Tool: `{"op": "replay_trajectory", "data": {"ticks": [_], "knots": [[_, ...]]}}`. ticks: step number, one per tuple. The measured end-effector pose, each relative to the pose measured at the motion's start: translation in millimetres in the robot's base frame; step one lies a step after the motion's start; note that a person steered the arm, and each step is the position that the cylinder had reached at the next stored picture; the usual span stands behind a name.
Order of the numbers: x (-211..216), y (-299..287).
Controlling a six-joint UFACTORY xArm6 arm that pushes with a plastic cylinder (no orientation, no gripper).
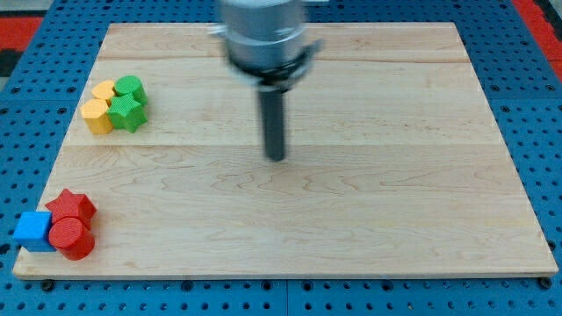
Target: Push the blue triangle closer to the red star
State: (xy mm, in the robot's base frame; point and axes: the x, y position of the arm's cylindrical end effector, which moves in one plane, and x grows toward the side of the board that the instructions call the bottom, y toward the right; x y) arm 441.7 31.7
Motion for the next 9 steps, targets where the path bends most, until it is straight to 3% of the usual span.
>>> {"op": "replay_trajectory", "data": {"ticks": [1, 2, 3, 4, 5, 7, 9], "knots": [[-69.8, 82.9], [-155.8, 110.2], [-228.7, 78.5], [-249.7, 14.7], [-240.4, -7.1], [-175.8, -38.0], [-175.7, -87.0]]}}
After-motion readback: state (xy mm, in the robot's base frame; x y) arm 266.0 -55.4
